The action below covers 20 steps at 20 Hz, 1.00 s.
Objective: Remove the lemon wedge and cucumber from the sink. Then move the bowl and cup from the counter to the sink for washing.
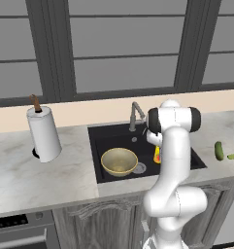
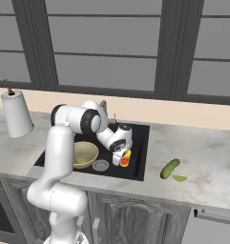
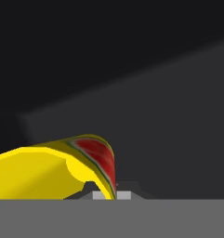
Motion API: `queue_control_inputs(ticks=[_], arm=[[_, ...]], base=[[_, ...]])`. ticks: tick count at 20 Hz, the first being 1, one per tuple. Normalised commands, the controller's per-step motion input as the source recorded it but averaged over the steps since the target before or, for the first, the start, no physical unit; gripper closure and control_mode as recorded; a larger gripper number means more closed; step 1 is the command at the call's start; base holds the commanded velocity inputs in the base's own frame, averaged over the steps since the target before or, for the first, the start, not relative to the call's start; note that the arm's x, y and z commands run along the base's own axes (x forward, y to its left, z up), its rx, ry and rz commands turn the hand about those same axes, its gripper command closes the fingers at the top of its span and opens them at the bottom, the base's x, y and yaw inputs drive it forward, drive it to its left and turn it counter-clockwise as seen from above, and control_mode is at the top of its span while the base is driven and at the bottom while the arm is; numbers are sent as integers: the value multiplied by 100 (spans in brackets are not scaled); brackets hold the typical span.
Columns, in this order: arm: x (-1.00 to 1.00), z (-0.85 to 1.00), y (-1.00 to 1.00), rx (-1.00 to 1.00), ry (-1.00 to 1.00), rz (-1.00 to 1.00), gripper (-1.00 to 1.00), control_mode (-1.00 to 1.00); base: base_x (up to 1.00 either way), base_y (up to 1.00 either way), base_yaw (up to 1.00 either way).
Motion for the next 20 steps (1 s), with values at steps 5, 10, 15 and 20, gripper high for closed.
queue_control_inputs(ticks=[5, 10, 15, 20], arm=[[16, -29, 0, 0, 0, 0, 100, -100], [12, -28, 0, 0, 0, 0, 100, -100], [3, -26, -2, 0, 0, 0, 100, -100], [-4, -28, -1, 0, 0, -1, -100, -100]], base=[[0, 0, 0], [0, 0, 0], [0, 0, 0], [0, 0, 0]])
